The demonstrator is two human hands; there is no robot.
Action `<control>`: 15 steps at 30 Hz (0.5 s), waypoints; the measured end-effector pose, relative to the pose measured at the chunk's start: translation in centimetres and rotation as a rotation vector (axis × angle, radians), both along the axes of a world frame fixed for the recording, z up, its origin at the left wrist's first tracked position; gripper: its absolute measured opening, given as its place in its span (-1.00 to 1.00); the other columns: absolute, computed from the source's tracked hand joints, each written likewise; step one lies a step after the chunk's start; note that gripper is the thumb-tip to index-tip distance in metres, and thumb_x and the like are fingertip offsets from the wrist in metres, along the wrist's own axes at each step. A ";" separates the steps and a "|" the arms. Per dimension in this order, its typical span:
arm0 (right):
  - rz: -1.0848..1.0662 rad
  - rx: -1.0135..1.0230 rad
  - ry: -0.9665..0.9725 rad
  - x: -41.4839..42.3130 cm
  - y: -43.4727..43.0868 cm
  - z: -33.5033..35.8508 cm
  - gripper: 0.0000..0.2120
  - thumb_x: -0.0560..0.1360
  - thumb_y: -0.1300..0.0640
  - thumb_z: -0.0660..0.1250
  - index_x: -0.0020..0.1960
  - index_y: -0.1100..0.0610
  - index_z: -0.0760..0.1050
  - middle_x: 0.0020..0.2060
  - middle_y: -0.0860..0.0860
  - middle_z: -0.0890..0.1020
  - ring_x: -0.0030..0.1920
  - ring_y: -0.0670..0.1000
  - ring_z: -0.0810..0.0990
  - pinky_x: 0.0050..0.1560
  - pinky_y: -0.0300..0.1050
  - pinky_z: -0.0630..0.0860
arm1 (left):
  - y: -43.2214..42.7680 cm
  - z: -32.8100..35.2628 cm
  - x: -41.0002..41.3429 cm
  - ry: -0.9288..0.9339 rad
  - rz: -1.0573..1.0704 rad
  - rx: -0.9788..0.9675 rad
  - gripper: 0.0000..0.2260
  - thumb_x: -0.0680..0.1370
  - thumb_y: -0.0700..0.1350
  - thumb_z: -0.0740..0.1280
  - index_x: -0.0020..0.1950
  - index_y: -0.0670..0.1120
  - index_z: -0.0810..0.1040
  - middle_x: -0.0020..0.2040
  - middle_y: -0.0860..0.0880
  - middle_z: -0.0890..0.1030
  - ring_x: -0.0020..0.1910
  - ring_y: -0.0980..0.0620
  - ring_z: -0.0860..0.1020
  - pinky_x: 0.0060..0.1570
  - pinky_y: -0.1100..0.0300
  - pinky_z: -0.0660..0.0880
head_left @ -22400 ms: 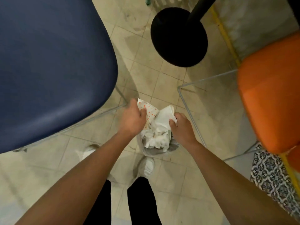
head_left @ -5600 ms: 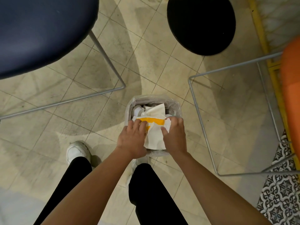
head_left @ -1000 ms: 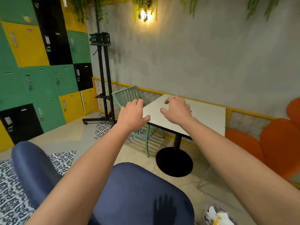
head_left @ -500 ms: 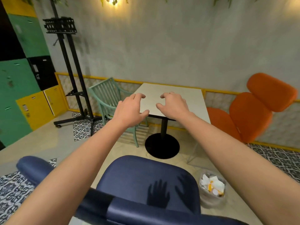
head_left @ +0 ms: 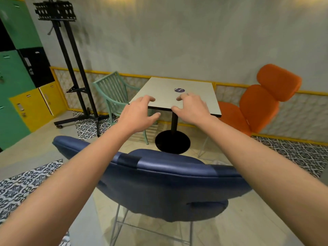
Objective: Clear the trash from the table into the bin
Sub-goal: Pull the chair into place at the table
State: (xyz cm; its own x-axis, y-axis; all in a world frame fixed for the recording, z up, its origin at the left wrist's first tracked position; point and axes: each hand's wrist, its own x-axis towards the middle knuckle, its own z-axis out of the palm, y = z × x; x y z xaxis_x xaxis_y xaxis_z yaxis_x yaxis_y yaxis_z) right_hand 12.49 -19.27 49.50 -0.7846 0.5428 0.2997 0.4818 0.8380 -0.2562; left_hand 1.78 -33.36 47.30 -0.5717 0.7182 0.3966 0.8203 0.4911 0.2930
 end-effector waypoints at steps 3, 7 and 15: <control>-0.003 0.003 -0.008 1.3 -1.8 -0.7 -0.58 0.54 -0.08 0.19 0.32 0.09 0.41 0.28 0.07 0.46 0.32 0.11 0.38 0.26 0.08 0.34 | -1.6 -0.2 0.5 0.006 -0.027 -0.008 -0.51 0.51 0.15 0.27 0.37 -0.01 0.31 0.36 -0.03 0.44 0.31 -0.04 0.43 0.25 -0.02 0.40; -0.029 0.028 -0.004 2.9 -3.8 -1.5 -0.58 0.55 -0.09 0.16 0.32 0.10 0.41 0.25 0.08 0.48 0.29 0.12 0.40 0.24 0.08 0.36 | -3.7 -0.6 0.9 0.002 -0.088 0.011 -0.53 0.51 0.15 0.28 0.36 -0.01 0.35 0.33 -0.01 0.47 0.30 -0.02 0.44 0.25 0.01 0.41; -0.117 0.076 -0.037 5.0 -8.8 -3.1 -0.59 0.55 -0.14 0.15 0.24 0.10 0.47 0.19 0.07 0.52 0.23 0.11 0.44 0.18 0.08 0.37 | -7.9 -2.6 2.2 0.020 -0.194 -0.048 -0.56 0.50 0.19 0.26 0.30 0.00 0.39 0.29 -0.01 0.51 0.26 -0.01 0.47 0.21 -0.02 0.44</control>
